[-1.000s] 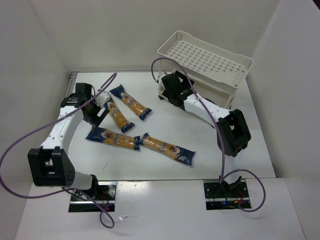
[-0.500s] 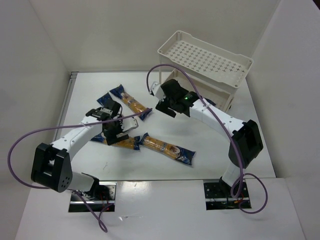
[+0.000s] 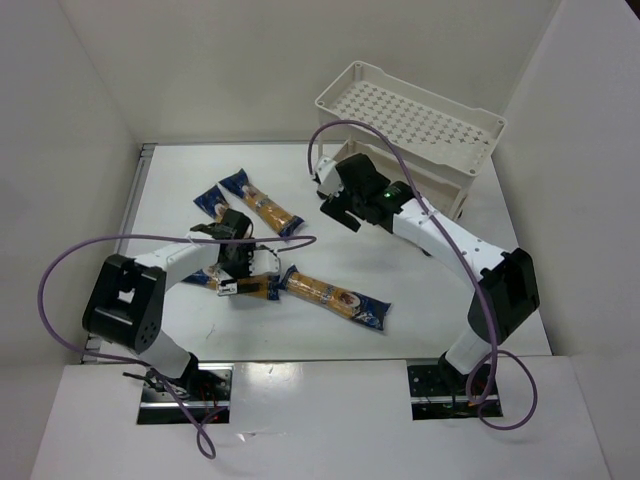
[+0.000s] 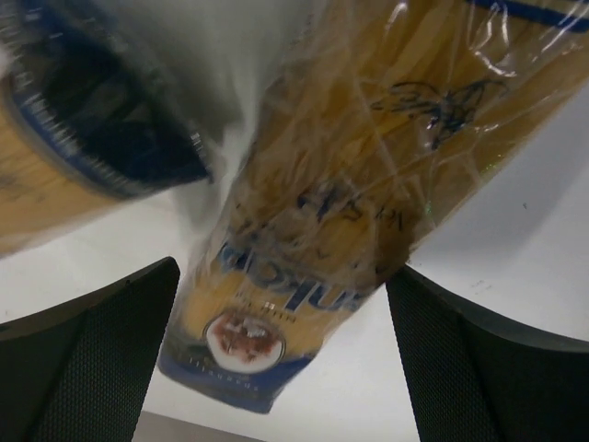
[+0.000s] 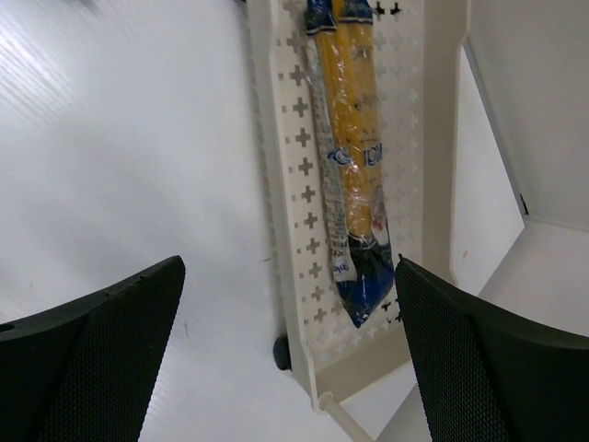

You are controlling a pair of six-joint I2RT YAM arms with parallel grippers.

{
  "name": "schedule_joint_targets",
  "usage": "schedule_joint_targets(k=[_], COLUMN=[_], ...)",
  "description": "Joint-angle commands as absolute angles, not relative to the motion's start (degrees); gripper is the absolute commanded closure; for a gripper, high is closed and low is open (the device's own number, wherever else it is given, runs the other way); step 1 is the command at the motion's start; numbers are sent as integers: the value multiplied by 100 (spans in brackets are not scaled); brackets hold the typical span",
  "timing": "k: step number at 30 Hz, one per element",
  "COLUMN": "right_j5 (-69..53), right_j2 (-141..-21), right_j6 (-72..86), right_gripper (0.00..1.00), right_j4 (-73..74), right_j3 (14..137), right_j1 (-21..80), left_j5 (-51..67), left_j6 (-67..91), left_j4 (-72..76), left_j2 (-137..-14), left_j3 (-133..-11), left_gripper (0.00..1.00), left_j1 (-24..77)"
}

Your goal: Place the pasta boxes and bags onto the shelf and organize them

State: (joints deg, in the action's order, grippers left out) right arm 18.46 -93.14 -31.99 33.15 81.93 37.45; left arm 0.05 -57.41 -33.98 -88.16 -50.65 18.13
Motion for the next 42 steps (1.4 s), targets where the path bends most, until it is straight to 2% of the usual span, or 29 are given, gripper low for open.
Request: schedule_joint_targets(k=[1,6,10,12,13,14,15,21,25,31,36,42], right_j5=[1890,1837,1837,1889,1890,1942,1942,2355,2408,2470,2926,3708], right_j2=[-9026,-8974,-8974,-9026,-9026,-9026,-9026,-9026,-9026,-8965,-8903,-8834], right_j6=[-3103,-3103,-3103,-3103,-3050,-3050,-3050,-2795,-2558,-2452,-2583,-2917], right_gripper=[0,0,0,0,0,0,3,15,15,16,18,18], right_j4=[3270,3322,3322,3322,3322,3270,3209,2953,2900,2787,2410,1820], right_j3=[8121,8068,8138,8217,8287,8288,8349,8726,9682,10405,10722,11127], right_j1=[3630,3577,3577,3577,3577,3577,3577,3577,3577,3577,3577,3577], left_j5=[35,-61,-36,70,70,70,-104,-631,-1360,-1994,-2267,-2531], left_j6=[-6257,-6556,-6452,-6206,-6092,-5899,-5689,-5467,-5861,-6240,-6240,-6433], left_j4=[-3093,-3367,-3077,-3076,-2998,-2814,-2517,-2547,-2742,-2752,-2418,-1864], left_j2=[-9183,-9509,-9834,-9957,-9958,-9958,-9871,-8729,-7957,-7331,-7461,-8532], left_j3=[-4983,-4853,-4772,-4921,-4922,-4922,-4835,-5105,-5572,-5712,-6441,-7548], left_gripper=[0,0,12,41,71,91,100,100,100,100,100,100], left_j1=[1758,1758,1758,1758,1758,1758,1758,1758,1942,2101,2451,3900])
